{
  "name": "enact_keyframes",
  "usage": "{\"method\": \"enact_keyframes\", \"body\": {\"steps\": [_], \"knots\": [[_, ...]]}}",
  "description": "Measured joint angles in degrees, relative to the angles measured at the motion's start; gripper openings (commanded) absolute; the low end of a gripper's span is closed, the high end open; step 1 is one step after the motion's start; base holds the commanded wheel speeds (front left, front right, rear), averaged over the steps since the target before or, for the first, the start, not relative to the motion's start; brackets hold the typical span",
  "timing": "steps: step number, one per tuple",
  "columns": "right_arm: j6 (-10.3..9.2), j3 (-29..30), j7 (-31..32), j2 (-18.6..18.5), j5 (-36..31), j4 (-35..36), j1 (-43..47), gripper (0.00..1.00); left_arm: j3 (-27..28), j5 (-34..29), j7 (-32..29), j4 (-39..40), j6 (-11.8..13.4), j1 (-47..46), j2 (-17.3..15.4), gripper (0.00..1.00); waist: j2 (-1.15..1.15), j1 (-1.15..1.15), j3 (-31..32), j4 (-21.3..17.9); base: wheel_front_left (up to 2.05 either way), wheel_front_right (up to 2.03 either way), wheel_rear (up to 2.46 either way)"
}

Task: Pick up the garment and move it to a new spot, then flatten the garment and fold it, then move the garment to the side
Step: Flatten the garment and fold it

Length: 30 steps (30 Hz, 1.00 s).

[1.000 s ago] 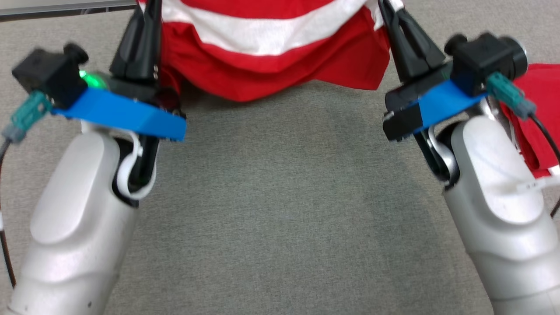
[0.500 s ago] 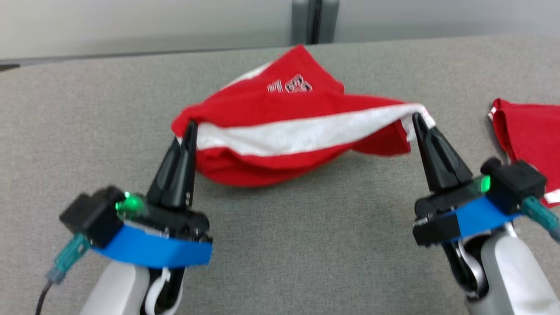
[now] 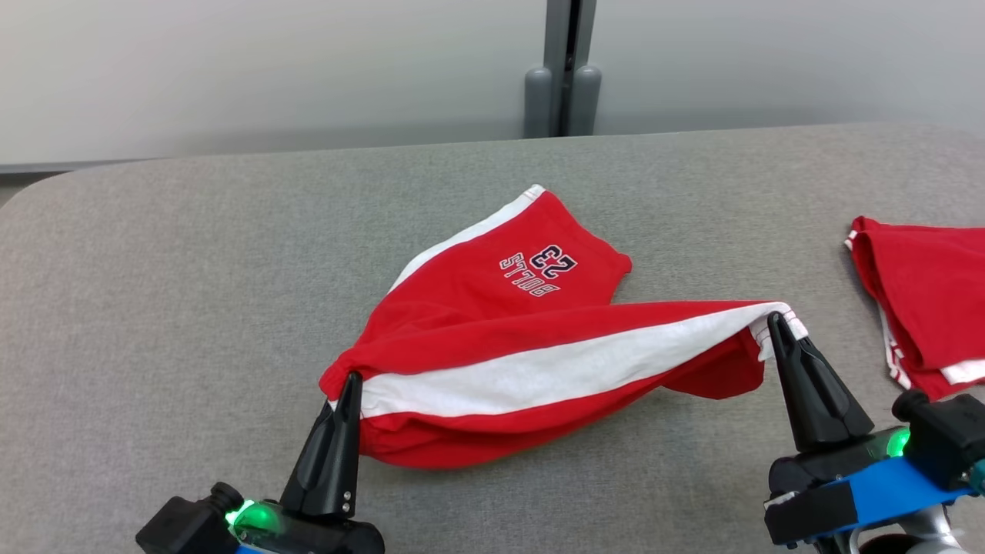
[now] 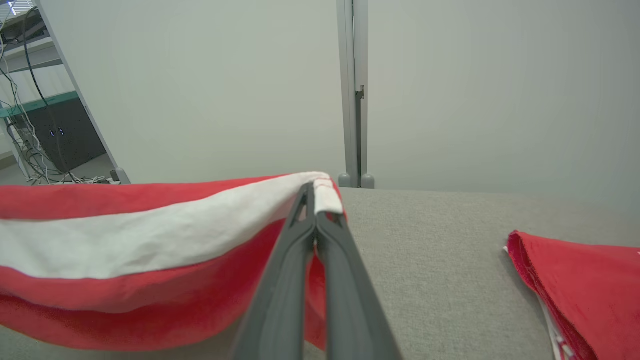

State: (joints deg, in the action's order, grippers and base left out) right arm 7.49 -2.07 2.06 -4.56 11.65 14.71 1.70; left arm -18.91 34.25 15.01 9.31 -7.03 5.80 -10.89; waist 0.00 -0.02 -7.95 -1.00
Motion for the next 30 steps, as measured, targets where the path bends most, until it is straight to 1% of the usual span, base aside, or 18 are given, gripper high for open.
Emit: {"method": "enact_keyframes", "body": {"steps": [3,6,10,11,12,13,16,19,24,30], "knots": [[0.00,0.2,1.5,-0.3,0.6,-0.8,-0.9,0.00,-0.2,0.6,0.0,-2.3,0.0,0.0,0.8,0.00,0.00,0.01,-0.7,1.1,0.00,0.00,0.00],[0.00,0.6,3.3,-2.3,1.7,-3.7,-4.6,0.00,-0.3,2.3,-0.1,-4.8,0.0,-0.1,2.4,0.00,0.00,0.01,-1.8,2.3,0.00,0.00,0.00],[0.00,-0.2,6.2,-7.3,2.3,-9.9,-12.3,0.00,-0.9,5.3,-0.8,-9.2,0.0,-1.8,4.6,0.00,0.00,0.02,-3.7,4.2,0.00,0.00,0.00],[0.00,-0.9,7.1,-8.4,2.7,-11.6,-14.5,0.00,-1.0,5.6,-0.8,-10.3,0.0,-2.8,5.0,0.00,0.00,0.02,-4.3,4.7,0.00,0.00,0.00],[0.00,-3.3,9.0,-10.9,3.6,-15.3,-19.1,0.00,-1.1,6.7,-0.8,-12.5,0.0,-5.2,5.9,0.00,0.00,0.02,-5.5,5.8,0.00,0.00,0.00],[0.00,-4.7,10.0,-12.1,4.0,-17.1,-21.5,0.00,-1.0,7.2,-0.8,-13.6,0.0,-6.4,6.3,0.00,0.00,0.02,-6.1,6.3,0.00,0.00,0.00],[0.00,-8.9,12.1,-15.4,5.3,-22.6,-28.7,0.00,-0.3,9.1,-0.7,-17.3,1.0,-10.7,7.3,0.00,0.00,0.03,-8.0,8.0,0.00,0.00,0.00],[0.00,-12.7,13.9,-17.7,6.9,-28.3,-35.3,0.00,-1.0,11.4,-0.6,-21.7,1.7,-14.5,7.7,0.00,0.00,0.03,-9.8,9.9,0.00,0.00,0.00],[0.01,-17.1,14.8,-19.7,8.6,-37.4,-44.4,0.00,-3.9,15.8,-0.4,-27.5,3.0,-20.3,7.9,0.00,0.00,0.03,-12.3,12.9,0.00,0.00,0.00],[0.01,-20.6,13.9,-20.0,8.7,-47.7,-52.4,0.00,-8.3,20.0,-0.1,-30.9,4.7,-26.0,8.0,0.00,0.00,0.03,-15.0,15.7,0.00,0.00,0.00]]}}
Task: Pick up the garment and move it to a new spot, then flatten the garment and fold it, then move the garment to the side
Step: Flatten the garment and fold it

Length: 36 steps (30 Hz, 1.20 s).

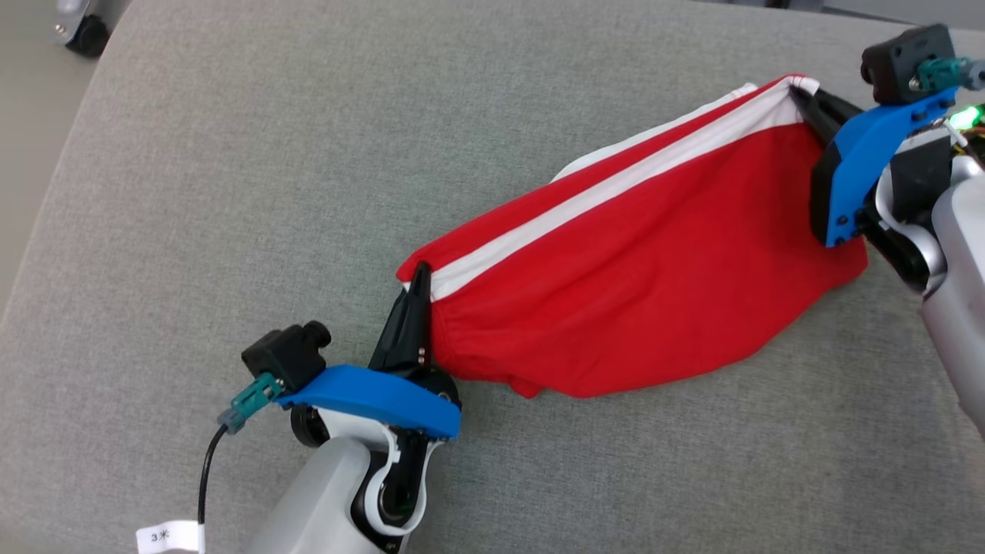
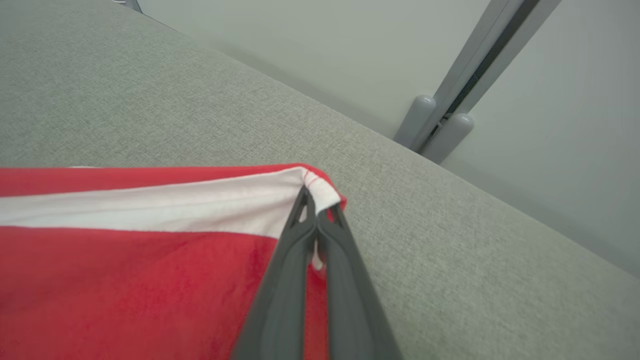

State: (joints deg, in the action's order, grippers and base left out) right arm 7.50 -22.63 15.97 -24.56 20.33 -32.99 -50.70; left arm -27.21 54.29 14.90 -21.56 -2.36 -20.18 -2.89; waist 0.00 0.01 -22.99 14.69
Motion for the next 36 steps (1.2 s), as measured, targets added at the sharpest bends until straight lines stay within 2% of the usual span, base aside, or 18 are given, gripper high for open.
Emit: {"method": "enact_keyframes", "body": {"steps": [7,8,9,10,11,12,13,20,26,32,36], "knots": [[-0.01,-3.9,-3.0,2.0,-0.1,-9.0,-5.9,0.00,-1.6,1.3,0.1,-0.3,1.4,-2.6,0.0,0.00,0.00,0.00,-2.0,1.9,0.00,0.00,0.00],[0.00,-4.7,-3.5,2.4,0.0,-9.9,-6.4,0.11,-1.9,1.4,0.1,-0.2,1.6,-2.6,0.0,0.00,0.00,0.00,-2.1,2.0,0.00,0.00,0.00],[0.00,-5.4,-4.0,2.6,0.0,-10.7,-6.7,0.33,-2.2,1.4,0.1,-0.2,1.9,-2.6,0.0,0.00,0.00,0.00,-2.2,2.1,0.00,0.00,0.00],[0.00,-6.1,-4.6,2.7,0.3,-11.5,-7.0,0.73,-2.6,1.5,0.1,-0.1,2.0,-2.6,0.0,0.00,0.00,0.00,-2.1,2.1,0.00,0.00,0.00],[0.00,-6.6,-5.2,2.7,0.5,-12.3,-7.3,0.73,-3.0,1.6,0.1,0.0,2.1,-2.5,0.0,0.00,0.00,0.00,-2.1,2.2,0.00,0.00,0.00],[-0.01,-7.5,-6.3,2.7,1.1,-13.6,-7.9,1.00,-3.1,1.1,0.1,0.9,2.4,-2.4,0.0,0.44,0.00,0.00,-1.9,2.3,0.00,0.00,0.00],[0.00,-8.0,-6.7,2.7,1.5,-14.2,-8.0,1.00,-3.2,0.8,0.1,1.2,2.7,-2.3,0.0,1.00,0.00,0.00,-1.8,2.3,0.00,0.00,0.00],[-0.01,-11.0,-9.5,2.0,4.3,-16.9,-9.3,1.00,-2.7,-4.1,0.1,3.4,3.9,0.3,-0.2,1.00,0.00,-0.01,-0.6,1.9,0.00,0.00,0.00],[-0.01,-14.9,-10.0,0.2,7.7,-17.0,-9.1,1.00,-3.4,-7.5,0.1,4.8,4.8,3.7,-3.5,1.00,0.00,-0.01,1.4,1.5,0.00,0.00,0.00],[-0.01,-18.2,-6.8,-2.7,12.5,-16.5,-6.6,1.00,-2.4,-9.6,0.1,8.2,7.4,7.2,-7.8,1.00,0.00,-0.02,3.7,1.4,0.00,0.00,0.00],[-0.01,-19.7,-2.9,-4.0,16.1,-16.4,-4.5,1.00,-0.5,-10.3,0.1,10.3,9.2,8.8,-9.4,1.00,0.00,-0.02,4.2,1.5,0.00,0.00,0.00]]}}
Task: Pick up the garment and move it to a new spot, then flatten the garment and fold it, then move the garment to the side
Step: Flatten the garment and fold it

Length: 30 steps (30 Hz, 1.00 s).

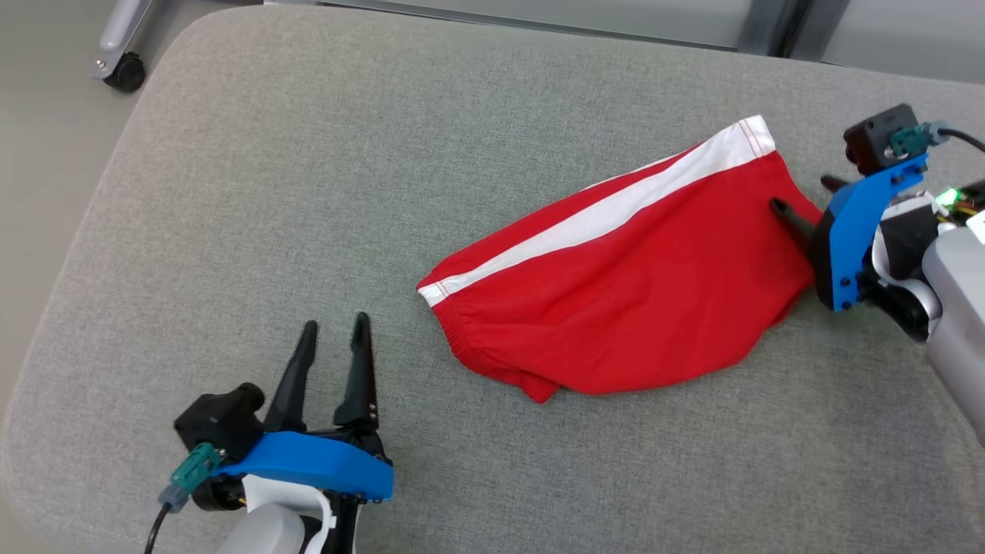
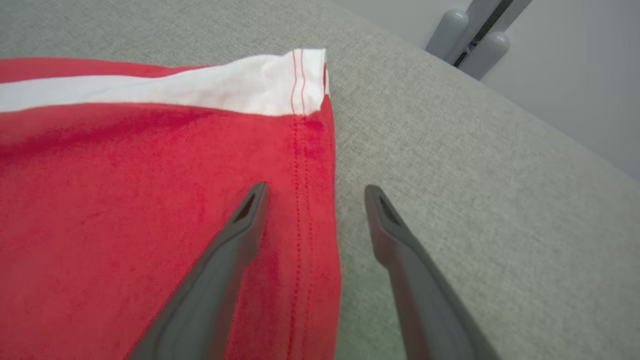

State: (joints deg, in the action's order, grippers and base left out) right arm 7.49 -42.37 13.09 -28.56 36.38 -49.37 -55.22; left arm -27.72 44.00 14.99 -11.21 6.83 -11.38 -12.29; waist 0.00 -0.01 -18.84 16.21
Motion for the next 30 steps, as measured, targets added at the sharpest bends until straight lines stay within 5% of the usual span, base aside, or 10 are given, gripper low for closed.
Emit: {"method": "enact_keyframes", "body": {"steps": [7,8,9,12,30], "knots": [[-0.01,-2.2,6.6,-1.2,4.3,0.4,1.5,1.00,3.7,-0.2,0.0,2.9,1.0,1.1,0.5,1.00,0.00,0.00,-0.8,0.7,0.00,0.00,0.00],[-0.01,-2.2,6.6,-1.2,4.8,0.4,1.5,0.88,4.2,-0.3,0.0,3.1,1.1,1.3,0.6,1.00,0.00,0.00,-0.9,0.8,0.00,0.00,0.00],[-0.01,-2.1,6.6,-1.3,5.1,0.4,1.5,0.49,4.6,-0.6,0.0,3.3,1.1,1.4,0.7,1.00,0.00,0.00,-1.0,0.9,0.00,0.00,0.00],[-0.01,-2.1,5.4,-0.8,5.4,0.4,1.5,0.00,5.4,-1.4,0.0,3.5,1.1,1.6,1.1,1.00,0.00,0.00,-1.1,0.9,0.00,0.00,0.00],[0.00,3.9,-15.6,4.8,4.1,-2.0,8.1,0.00,6.3,-6.8,0.0,3.2,-0.8,1.6,0.5,1.00,0.00,0.01,2.8,-6.6,0.00,0.00,0.00]]}}
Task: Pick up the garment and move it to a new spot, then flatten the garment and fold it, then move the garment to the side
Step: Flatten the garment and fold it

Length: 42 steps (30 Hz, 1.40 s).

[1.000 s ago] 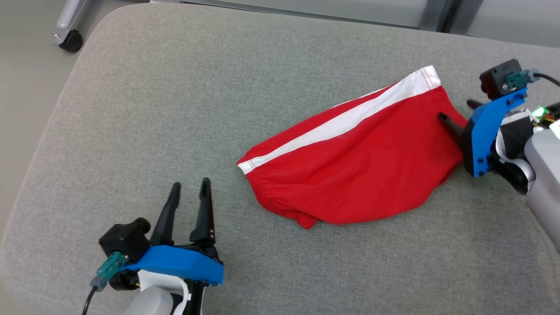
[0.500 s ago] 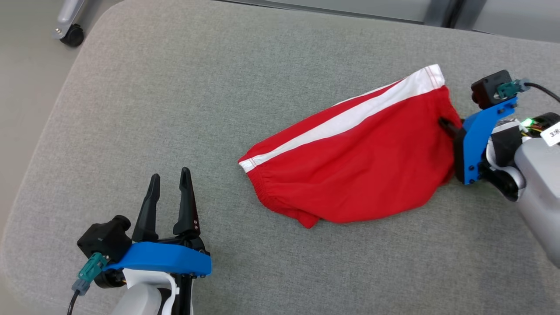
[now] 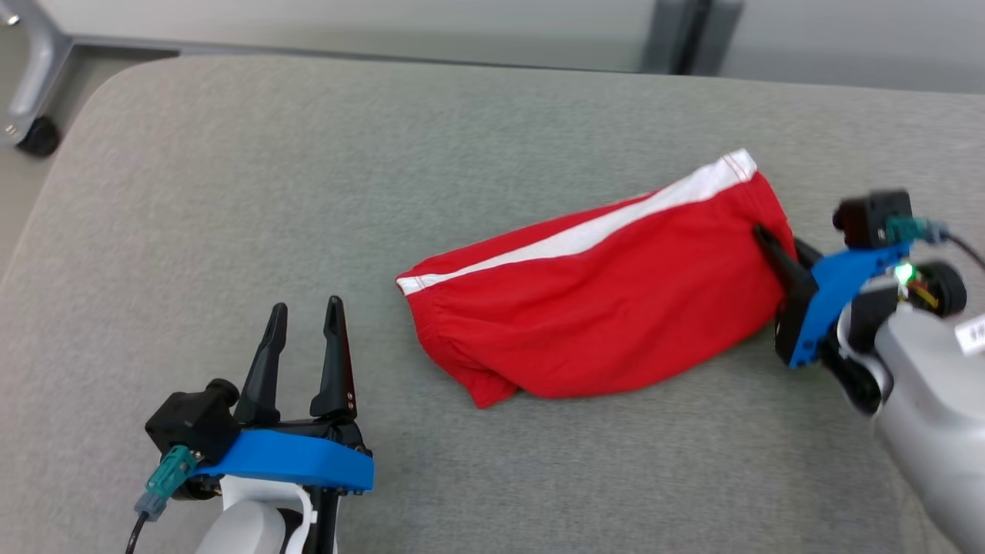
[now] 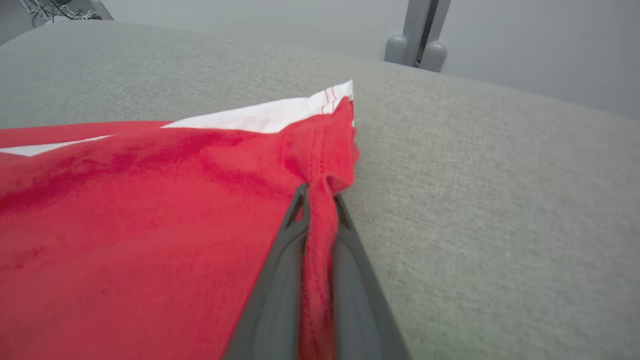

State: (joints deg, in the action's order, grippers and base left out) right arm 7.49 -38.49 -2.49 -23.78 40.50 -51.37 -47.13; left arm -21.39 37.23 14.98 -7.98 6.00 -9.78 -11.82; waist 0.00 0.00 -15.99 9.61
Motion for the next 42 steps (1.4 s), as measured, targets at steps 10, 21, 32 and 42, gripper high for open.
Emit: {"method": "enact_keyframes", "body": {"steps": [10,21,32,42], "knots": [[0.01,9.9,-9.4,5.9,-0.8,-1.9,12.6,0.00,-1.1,0.0,-0.3,0.4,-0.5,1.0,-0.5,1.00,0.00,0.00,4.0,-7.7,0.00,0.00,0.00],[0.00,19.3,-10.0,8.1,-5.5,0.1,17.4,0.00,-1.7,-0.2,-0.7,0.3,-0.2,1.9,-0.9,1.00,0.00,0.00,5.8,-8.2,0.00,0.00,0.00],[0.00,23.7,-5.6,12.3,-9.0,7.0,17.4,0.00,-2.5,0.0,-0.8,-0.6,-0.1,2.4,-0.5,1.00,0.00,0.00,7.3,-5.1,0.00,0.00,0.00],[0.00,17.5,0.1,19.7,-11.4,12.6,13.8,0.00,-2.7,0.1,-0.7,-0.8,-0.3,2.5,0.0,1.00,0.00,0.00,8.3,-1.8,0.00,0.00,0.00]]}}
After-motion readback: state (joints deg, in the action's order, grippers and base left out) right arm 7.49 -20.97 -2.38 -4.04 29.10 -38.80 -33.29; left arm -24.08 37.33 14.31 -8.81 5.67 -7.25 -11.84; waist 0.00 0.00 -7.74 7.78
